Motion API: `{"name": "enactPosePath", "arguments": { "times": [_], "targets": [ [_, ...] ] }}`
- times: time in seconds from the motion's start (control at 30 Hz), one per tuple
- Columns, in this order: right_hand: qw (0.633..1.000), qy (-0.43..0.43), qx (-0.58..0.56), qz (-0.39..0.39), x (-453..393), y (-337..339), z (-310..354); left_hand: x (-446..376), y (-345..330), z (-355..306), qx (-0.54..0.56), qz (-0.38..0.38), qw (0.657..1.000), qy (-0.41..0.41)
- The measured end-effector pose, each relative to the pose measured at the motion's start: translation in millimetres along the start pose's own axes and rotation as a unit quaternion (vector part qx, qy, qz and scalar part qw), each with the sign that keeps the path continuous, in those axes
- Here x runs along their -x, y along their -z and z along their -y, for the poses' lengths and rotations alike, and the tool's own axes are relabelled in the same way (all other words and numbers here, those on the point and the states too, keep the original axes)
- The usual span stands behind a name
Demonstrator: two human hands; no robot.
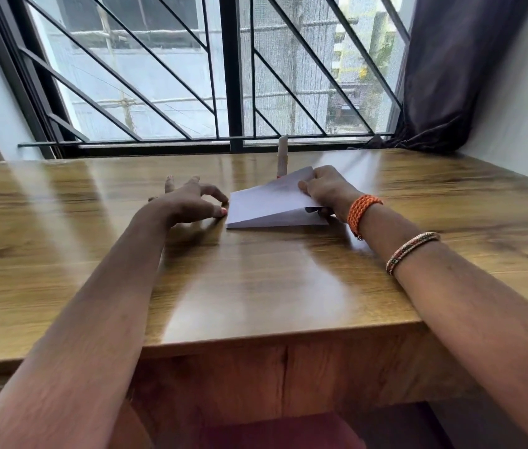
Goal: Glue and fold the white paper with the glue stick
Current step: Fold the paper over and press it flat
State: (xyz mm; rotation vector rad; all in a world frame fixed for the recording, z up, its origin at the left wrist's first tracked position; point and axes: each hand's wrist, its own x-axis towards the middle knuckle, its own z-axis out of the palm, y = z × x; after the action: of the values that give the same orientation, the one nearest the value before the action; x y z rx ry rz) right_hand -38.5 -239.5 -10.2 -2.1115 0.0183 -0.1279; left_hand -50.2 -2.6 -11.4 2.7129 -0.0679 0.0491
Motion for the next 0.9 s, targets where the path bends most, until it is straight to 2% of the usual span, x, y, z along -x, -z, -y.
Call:
{"name": "enactPosePath", "arguments": {
  "times": [0.9],
  "targets": [
    [0.999, 0.028, 0.039, -0.015, -5, -3, 0, 14, 4, -13, -0.022, -0.018, 0.999, -0.03]
  ]
}}
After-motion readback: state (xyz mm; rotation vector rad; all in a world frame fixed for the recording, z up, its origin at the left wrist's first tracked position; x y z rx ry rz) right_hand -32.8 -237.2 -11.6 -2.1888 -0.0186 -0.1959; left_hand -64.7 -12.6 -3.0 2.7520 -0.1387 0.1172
